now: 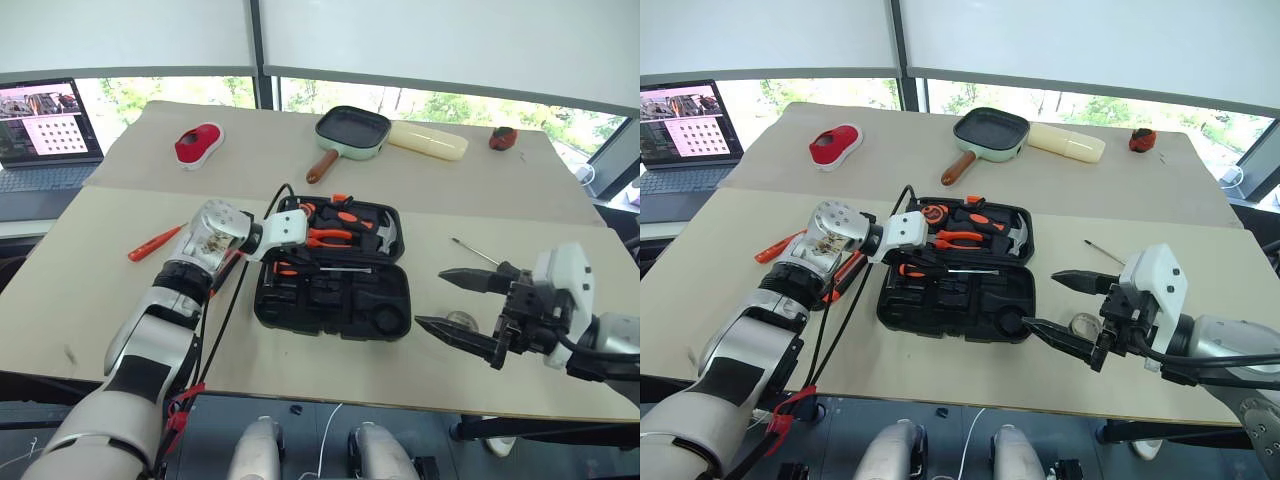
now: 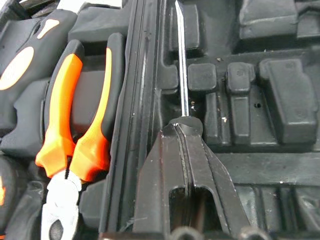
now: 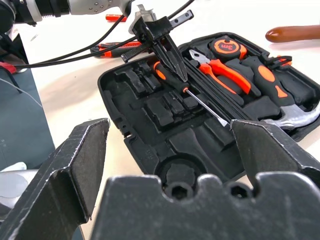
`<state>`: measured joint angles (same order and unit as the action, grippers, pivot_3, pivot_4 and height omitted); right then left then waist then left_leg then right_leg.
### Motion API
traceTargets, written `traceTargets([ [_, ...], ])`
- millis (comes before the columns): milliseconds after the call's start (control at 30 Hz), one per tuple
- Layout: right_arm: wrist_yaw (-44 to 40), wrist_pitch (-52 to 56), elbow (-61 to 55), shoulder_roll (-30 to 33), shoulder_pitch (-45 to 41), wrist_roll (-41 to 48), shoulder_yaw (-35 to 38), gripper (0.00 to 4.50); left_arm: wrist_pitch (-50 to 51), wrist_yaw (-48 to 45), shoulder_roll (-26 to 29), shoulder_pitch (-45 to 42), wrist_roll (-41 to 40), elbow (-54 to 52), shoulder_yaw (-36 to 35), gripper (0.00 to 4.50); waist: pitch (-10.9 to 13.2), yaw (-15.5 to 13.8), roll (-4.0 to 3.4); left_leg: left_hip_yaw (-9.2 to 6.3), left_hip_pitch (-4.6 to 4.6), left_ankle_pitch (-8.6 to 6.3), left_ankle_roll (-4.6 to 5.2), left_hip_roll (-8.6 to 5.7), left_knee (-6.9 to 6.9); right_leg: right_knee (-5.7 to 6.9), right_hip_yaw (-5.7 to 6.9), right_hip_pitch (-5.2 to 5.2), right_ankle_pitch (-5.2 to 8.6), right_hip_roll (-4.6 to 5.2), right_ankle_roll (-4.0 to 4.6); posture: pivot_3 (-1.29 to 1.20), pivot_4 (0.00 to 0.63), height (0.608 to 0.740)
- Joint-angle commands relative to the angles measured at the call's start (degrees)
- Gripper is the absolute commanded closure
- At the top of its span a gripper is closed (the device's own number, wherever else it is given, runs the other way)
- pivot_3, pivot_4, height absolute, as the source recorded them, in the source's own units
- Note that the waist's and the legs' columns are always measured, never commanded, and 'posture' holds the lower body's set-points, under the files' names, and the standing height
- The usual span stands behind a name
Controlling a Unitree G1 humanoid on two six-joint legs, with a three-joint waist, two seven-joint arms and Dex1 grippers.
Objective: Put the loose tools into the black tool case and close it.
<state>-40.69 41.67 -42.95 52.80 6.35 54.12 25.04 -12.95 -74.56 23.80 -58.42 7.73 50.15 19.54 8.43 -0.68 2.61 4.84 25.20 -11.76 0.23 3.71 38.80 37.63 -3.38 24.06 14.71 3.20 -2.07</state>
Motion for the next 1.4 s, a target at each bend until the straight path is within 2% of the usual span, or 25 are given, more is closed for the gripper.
traceTargets([
  [33, 0.4, -0.8, -0.8, -0.2, 0.5, -0.9, 1.2, 0.0, -4.3, 0.9, -0.6, 0.6, 4.2, 2.5, 3.4, 4.48, 0.0, 0.0, -0.01, 0.0, 0.0, 0.0, 0.0, 0.0, 0.0, 0.0, 0.0, 0.0, 0.0, 0.0, 0.0, 0.0, 0.15, 0.74],
  [200, 1.1, -2.2, 0.8, -1.2, 3.8, -6.2, 1.5, 0.0, -4.4, 2.1, -1.8, -0.6, 3.8, 4.0, 2.1, 4.48, -0.1, -0.3, -0.03, -0.01, -0.05, 0.0, 0.0, -0.02, 0.04, 0.0, 0.02, -0.1, 0.0, 0.01, -0.01, 0.0, 0.15, 0.74],
  [333, 1.9, -3.0, 3.5, -3.3, 9.9, -10.8, 8.6, 0.0, 5.3, -4.5, 0.2, -1.6, -5.6, -2.9, -4.6, 4.48, -0.1, -0.4, -0.02, -0.01, -0.01, 0.01, 0.03, -0.06, 0.06, 0.0, 0.02, -0.08, 0.01, 0.04, -0.03, 0.0, 0.15, 0.74],
  [467, -0.5, -3.7, 7.8, -3.7, 16.1, -14.5, 16.6, 0.0, 22.0, -11.8, 4.0, 0.8, -15.5, -17.2, -9.5, 3.45, 0.0, 0.1, -0.05, -0.03, 0.13, 0.01, 0.03, -0.02, 0.04, 0.07, 0.01, 0.1, 0.02, 0.0, -0.03, 0.0, 0.15, 0.74],
  [500, -1.7, -4.2, 10.4, -3.3, 17.8, -16.0, 19.2, 0.0, 29.4, -14.1, 6.3, 2.3, -20.0, -24.3, -10.7, 3.15, 0.0, 0.3, -0.06, -0.03, 0.12, 0.01, 0.03, -0.02, 0.03, 0.07, 0.01, 0.1, 0.02, 0.0, -0.03, 0.0, 0.15, 0.74],
  [567, -4.1, -5.7, 16.0, -1.9, 20.3, -19.4, 23.5, 0.0, 42.4, -16.8, 10.6, 5.5, -28.3, -37.9, -12.7, 2.38, 0.0, 0.8, -0.19, -0.03, 0.06, 0.01, 0.03, 0.0, 0.01, 0.1, -0.01, 0.07, 0.04, -0.01, -0.02, 0.0, 0.15, 0.74],
  [633, -5.4, -6.3, 19.0, -0.7, 20.3, -20.7, 24.7, 0.0, 48.9, -16.2, 12.7, 8.0, -32.5, -46.0, -13.5, 1.73, -0.1, 1.2, -0.28, -0.02, 0.03, 0.01, 0.03, 0.0, -0.01, 0.1, -0.03, 0.06, 0.06, 0.0, -0.04, 0.0, 0.15, 0.74],
  [667, -5.9, -6.7, 20.2, 0.0, 19.7, -21.3, 24.5, 0.0, 50.7, -15.2, 13.2, 8.9, -33.7, -48.8, -13.7, 1.24, -0.1, 1.3, -0.28, -0.03, -0.01, 0.01, 0.03, 0.01, -0.01, 0.11, -0.03, 0.02, 0.06, 0.0, -0.04, 0.0, 0.15, 0.74],
  [733, -6.5, -8.6, 23.3, 1.9, 17.9, -23.9, 22.1, 0.0, 53.5, -13.3, 13.8, 10.5, -35.6, -53.5, -14.0, 0.61, -0.1, 1.4, -0.31, -0.03, -0.14, 0.01, 0.03, 0.0, 0.02, 0.14, -0.03, -0.09, 0.07, 0.0, -0.03, 0.0, 0.15, 0.74],
  [767, -6.5, -9.8, 25.0, 3.1, 16.4, -25.8, 19.7, 0.0, 54.7, -12.5, 14.1, 11.2, -36.5, -55.4, -14.0, 0.11, -0.1, 1.4, -0.31, -0.01, -0.23, 0.01, 0.03, -0.01, 0.04, 0.17, -0.06, -0.15, 0.1, 0.0, -0.08, 0.0, 0.15, 0.74],
  [800, -6.4, -11.1, 26.8, 4.3, 14.6, -27.6, 17.1, 0.0, 55.5, -11.9, 14.2, 11.7, -37.3, -56.9, -13.9, 0.01, -0.1, 1.6, -0.3, -0.01, -0.28, 0.04, 0.05, -0.02, 0.04, 0.17, -0.08, -0.16, 0.15, -0.01, -0.16, 0.0, 0.15, 0.74],
  [933, -4.2, -18.3, 37.1, 8.5, 1.8, -37.1, 3.2, 0.0, 56.8, -9.1, 14.1, 13.0, -39.0, -60.3, -13.6, 0.01, 0.0, 1.9, -0.37, 0.02, -0.74, 0.07, 0.06, 0.0, 0.01, 0.1, -0.17, -0.56, 0.26, -0.07, -0.31, 0.0, 0.15, 0.74],
  [1033, -4.7, -23.1, 50.4, 8.2, -14.3, -43.3, -8.7, 0.0, 57.3, -7.1, 14.2, 14.1, -40.1, -62.1, -14.1, 0.01, 0.1, 2.3, -0.51, 0.11, -1.01, 0.06, 0.06, -0.04, -0.08, -0.02, -0.27, -0.8, 0.26, -0.04, -0.3, 0.0, 0.15, 0.74],
  [1133, -9.1, -26.2, 59.9, 7.9, -22.8, -46.6, -15.7, 0.0, 57.2, -5.9, 15.0, 14.9, -40.9, -63.5, -14.4, 0.01, 0.1, 1.8, -0.55, 0.08, -0.96, 0.06, 0.06, -0.07, -0.2, -0.02, -0.27, -0.75, 0.14, -0.04, 0.01, 0.0, 0.15, 0.74],
  [1400, -17.7, -26.7, 79.0, 6.3, -38.3, -54.4, -28.7, 0.0, 56.6, -2.7, 16.2, 16.5, -41.8, -66.0, -15.1, 0.01, 0.2, 1.6, -0.56, 0.15, -0.88, 0.04, 0.1, -0.21, -0.33, -0.12, -0.29, -0.7, 0.22, 0.09, -0.03, 0.0, 0.15, 0.74],
])
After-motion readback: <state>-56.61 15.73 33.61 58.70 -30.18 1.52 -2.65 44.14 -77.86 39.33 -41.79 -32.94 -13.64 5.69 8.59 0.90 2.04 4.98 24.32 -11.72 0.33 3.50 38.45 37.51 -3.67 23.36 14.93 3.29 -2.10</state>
